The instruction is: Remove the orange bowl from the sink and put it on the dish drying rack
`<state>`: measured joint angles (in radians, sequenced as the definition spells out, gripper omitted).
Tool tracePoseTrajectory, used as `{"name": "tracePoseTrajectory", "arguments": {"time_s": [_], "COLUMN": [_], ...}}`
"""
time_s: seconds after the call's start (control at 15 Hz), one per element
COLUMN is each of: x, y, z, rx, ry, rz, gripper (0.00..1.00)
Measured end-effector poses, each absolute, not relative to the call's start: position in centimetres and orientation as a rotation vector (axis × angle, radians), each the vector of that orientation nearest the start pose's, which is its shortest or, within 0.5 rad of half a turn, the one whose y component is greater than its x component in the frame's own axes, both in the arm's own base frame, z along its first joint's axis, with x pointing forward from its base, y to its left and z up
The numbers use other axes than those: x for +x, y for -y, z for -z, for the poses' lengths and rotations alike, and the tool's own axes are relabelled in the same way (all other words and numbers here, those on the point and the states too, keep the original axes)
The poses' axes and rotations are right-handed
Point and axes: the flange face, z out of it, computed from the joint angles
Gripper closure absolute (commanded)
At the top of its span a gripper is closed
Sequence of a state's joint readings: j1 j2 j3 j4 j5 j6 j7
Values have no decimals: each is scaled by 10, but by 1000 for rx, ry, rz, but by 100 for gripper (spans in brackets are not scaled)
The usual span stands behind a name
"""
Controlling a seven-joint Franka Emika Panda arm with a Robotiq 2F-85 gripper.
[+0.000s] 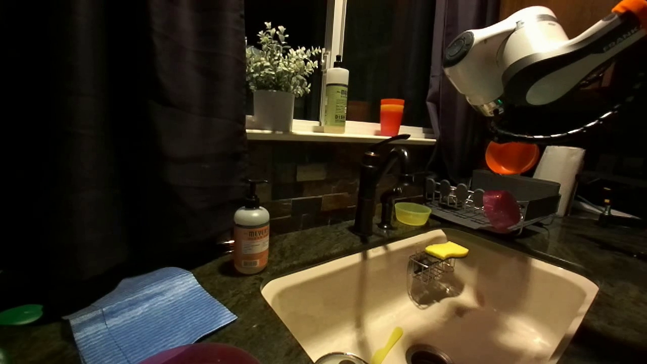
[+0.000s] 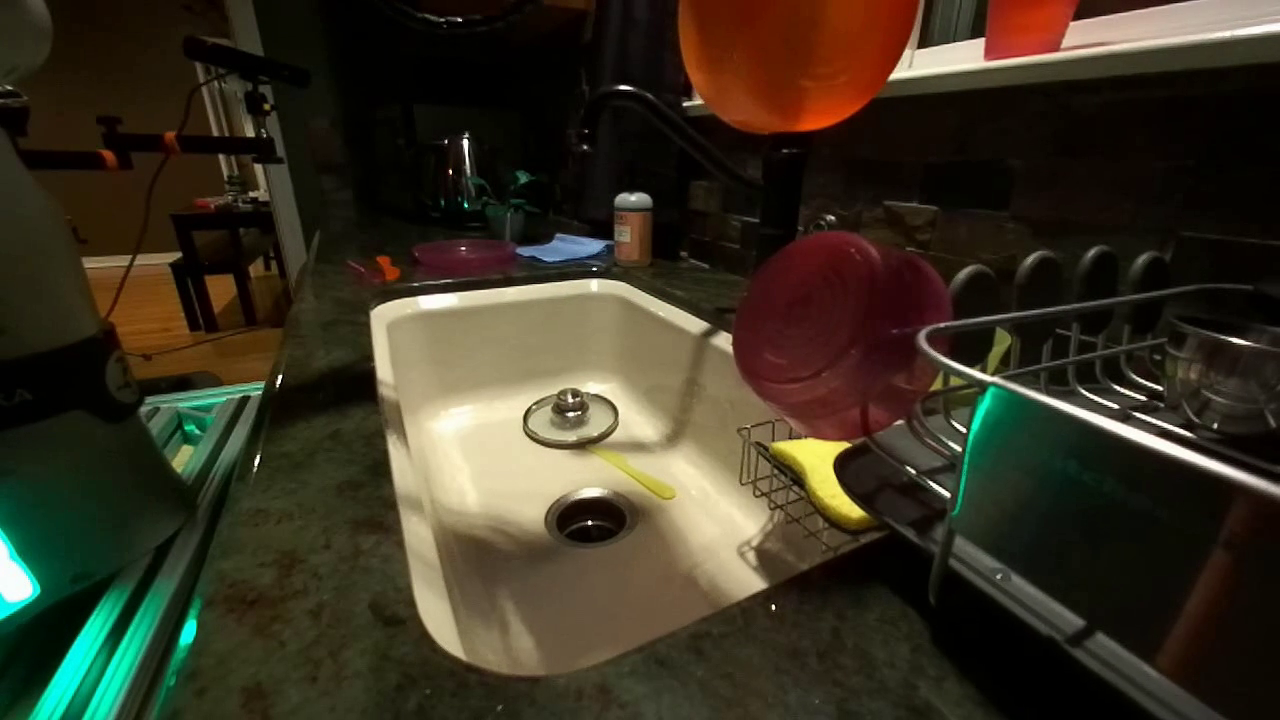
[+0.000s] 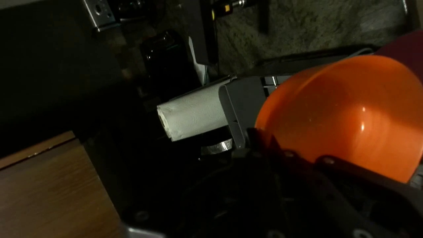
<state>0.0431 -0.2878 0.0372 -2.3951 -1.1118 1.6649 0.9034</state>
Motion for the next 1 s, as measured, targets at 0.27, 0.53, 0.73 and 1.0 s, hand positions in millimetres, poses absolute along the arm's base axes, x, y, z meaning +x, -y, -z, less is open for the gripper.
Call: {"name": "tracePoseTrajectory", "arguments": {"time_s": [0.27, 0.53, 0.73, 1.0], "x": [447, 468, 486, 507], "y": [72, 86, 90, 88], "z": [-456, -463, -457, -432], "rx": [1963, 1919, 1854, 1745], "ry": [578, 656, 657, 541], "rz": [-186, -169, -170, -222], "gripper": [99, 99, 99, 99]}}
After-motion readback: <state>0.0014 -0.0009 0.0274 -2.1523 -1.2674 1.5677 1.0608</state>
